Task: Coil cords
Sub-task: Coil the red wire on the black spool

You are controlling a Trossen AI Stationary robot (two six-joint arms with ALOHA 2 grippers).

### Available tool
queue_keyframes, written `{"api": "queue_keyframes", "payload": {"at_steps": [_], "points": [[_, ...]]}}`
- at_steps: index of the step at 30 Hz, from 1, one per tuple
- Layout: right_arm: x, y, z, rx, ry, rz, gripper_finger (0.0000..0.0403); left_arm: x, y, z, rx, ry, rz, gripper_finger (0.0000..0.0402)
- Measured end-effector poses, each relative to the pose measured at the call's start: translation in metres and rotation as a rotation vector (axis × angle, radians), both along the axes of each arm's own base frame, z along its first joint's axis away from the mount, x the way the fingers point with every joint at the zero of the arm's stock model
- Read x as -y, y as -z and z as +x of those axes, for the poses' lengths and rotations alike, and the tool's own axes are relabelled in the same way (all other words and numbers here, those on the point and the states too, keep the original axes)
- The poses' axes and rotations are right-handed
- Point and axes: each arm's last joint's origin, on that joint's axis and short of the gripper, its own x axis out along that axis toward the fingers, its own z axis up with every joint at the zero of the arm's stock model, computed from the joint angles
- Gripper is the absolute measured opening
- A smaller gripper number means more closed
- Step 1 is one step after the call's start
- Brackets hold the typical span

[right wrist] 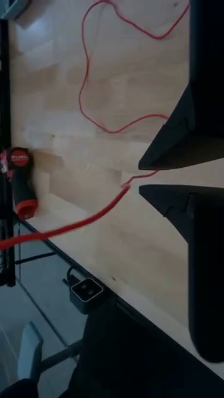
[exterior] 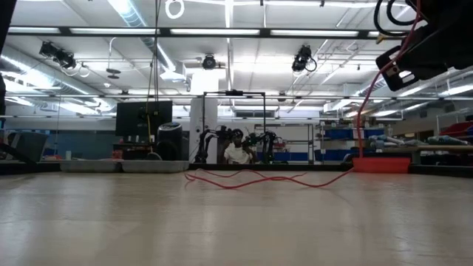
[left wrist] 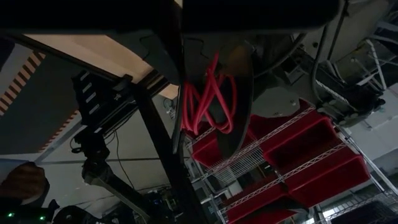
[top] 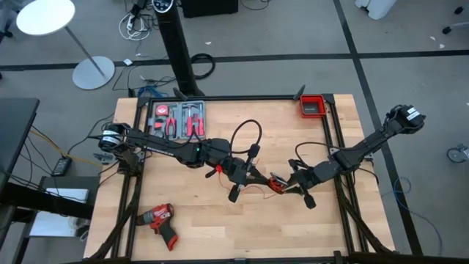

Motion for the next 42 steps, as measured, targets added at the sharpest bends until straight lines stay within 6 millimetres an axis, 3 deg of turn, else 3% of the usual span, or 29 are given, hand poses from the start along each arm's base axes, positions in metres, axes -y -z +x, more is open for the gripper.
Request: {"api": "queue_keyframes", "payload": {"at_steps": [21,27,33,42], "points": [[-0.005,-0.005,-0.001,0.07,-0.007,-0.027,0.0046,-0.003,0.0,0.0,-0.005,-0.008,-0.012,0.0],[-0.005,-0.005,-0.001,0.076,0.004,-0.045,0.0008,-0.003,0.0,0.0,-0.005,-0.008,-0.012,0.0],[-0.005,-0.005,-0.001,0.075,-0.002,-0.045,0.0002,-0.003,0.0,0.0,-0.005,-0.008,-0.012,0.0],[0.018,-0.003,0.01,0.058,0.11,-0.072,0.0001,-0.001,-0.001,0.001,0.039,0.058,-0.003,0.0]]}}
